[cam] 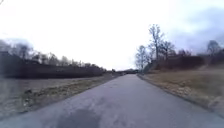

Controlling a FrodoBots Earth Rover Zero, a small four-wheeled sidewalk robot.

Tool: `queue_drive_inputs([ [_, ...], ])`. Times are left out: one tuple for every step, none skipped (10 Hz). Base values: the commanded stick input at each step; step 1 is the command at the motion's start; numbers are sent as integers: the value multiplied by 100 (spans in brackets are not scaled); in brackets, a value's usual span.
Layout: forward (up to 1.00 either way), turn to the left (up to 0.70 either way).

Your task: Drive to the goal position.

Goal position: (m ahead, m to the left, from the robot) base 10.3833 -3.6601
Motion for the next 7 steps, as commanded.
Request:
queue_drive_inputs([
  [50, 0],
  [50, 0],
  [50, 0],
  [50, 0],
  [50, 0],
  [50, 0],
  [50, 0],
])
